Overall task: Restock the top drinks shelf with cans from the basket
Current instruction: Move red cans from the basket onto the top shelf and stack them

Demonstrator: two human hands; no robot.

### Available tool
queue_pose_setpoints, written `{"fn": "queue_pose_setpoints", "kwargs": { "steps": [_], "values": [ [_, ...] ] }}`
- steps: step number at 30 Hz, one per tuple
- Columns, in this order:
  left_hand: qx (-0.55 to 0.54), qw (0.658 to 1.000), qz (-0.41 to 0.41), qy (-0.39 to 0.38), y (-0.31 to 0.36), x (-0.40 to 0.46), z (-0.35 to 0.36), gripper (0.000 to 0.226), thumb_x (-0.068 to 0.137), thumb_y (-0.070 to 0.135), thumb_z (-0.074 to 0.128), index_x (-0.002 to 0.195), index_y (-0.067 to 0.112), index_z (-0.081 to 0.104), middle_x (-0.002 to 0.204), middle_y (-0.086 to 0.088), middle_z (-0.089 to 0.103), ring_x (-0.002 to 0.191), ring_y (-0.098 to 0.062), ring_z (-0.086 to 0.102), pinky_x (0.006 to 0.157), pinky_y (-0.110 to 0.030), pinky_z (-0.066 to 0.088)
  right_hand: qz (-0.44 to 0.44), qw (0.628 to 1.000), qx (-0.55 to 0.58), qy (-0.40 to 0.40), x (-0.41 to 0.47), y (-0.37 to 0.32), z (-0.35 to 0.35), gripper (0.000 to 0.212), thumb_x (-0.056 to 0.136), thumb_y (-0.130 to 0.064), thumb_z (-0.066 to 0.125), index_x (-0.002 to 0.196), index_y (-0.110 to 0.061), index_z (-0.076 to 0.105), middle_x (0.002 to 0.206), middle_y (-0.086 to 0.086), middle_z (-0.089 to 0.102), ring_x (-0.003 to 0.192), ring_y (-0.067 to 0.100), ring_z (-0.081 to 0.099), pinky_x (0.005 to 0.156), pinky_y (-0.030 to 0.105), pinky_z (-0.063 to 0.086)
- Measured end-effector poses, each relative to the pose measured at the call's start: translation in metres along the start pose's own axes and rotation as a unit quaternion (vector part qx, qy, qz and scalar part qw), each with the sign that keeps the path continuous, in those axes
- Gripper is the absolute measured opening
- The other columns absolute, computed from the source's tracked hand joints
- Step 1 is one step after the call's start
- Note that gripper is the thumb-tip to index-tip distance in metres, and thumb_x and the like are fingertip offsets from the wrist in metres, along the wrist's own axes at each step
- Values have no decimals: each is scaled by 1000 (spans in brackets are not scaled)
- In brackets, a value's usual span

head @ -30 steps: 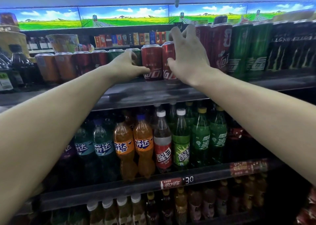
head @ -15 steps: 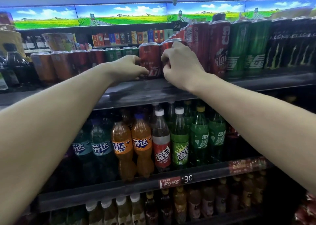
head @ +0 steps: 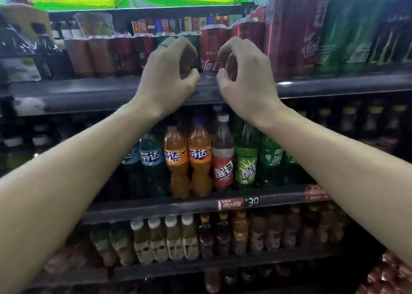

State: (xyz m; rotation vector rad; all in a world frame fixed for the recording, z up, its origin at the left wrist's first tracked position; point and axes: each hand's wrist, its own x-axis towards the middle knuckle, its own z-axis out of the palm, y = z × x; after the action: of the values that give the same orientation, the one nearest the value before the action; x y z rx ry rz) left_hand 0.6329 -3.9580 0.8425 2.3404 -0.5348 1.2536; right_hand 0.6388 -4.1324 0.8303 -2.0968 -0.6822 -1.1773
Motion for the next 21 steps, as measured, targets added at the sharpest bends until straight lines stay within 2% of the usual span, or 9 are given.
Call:
{"fn": "queue_pose_setpoints", "kwargs": {
  "steps": [3,6,8,12,15,17,19,21],
  "values": [
    [-27,999,4,33,-5,-67,1,10,87,10,62,95,4,63,89,-6,62,78,-14,54,70,-21,43,82,988,112,-69,-49,-22,12,11,87,-10,61,97,-12,66,76,-7,60,70,5,54,63,15,44],
    [-44,995,-57,-67,-23,-149,27,10,87,9,66,97,8,64,89,-5,63,79,-17,57,69,-28,46,149,960,148,-187,-112,-28,41,10,89,-14,63,97,-19,67,80,-10,62,74,1,57,60,11,42],
    [-42,981,-107,-158,-37,-208,50,13,89,13,68,101,12,63,90,-3,63,82,-21,59,69,-34,46,199,935,153,-251,-159,-23,65,11,90,-16,62,99,-22,66,82,-12,62,77,0,57,61,17,44],
    [-44,935,-210,-282,-54,-320,87,7,96,22,64,102,18,64,92,2,67,85,-17,63,74,-40,54,306,877,147,-341,-261,-3,107,14,93,-17,61,104,-22,66,86,-9,64,78,4,60,63,21,47],
    [-48,892,-269,-361,-62,-395,110,7,100,27,62,103,20,63,91,7,66,85,-13,65,72,-34,54,373,835,125,-386,-342,14,133,12,94,-16,60,104,-19,66,85,-3,67,78,15,64,69,29,53],
    [-56,859,-317,-398,-69,-447,129,12,101,26,63,106,16,63,89,6,66,83,-15,65,74,-33,53,421,802,119,-406,-400,26,150,10,95,-15,61,103,-18,65,84,-1,67,78,17,65,68,27,54],
    [-61,831,-360,-420,-76,-503,153,14,99,24,65,106,12,62,85,4,66,81,-18,66,75,-31,52,449,784,103,-416,-461,40,168,9,93,-14,63,101,-16,66,77,-4,64,76,14,61,61,17,46],
    [-69,801,-397,-443,-84,-565,182,12,98,24,67,102,15,60,81,5,65,80,-19,65,76,-31,51,469,766,88,-430,-530,57,190,8,92,-13,63,99,-16,66,74,-7,62,76,13,58,59,21,40]
  ]
}}
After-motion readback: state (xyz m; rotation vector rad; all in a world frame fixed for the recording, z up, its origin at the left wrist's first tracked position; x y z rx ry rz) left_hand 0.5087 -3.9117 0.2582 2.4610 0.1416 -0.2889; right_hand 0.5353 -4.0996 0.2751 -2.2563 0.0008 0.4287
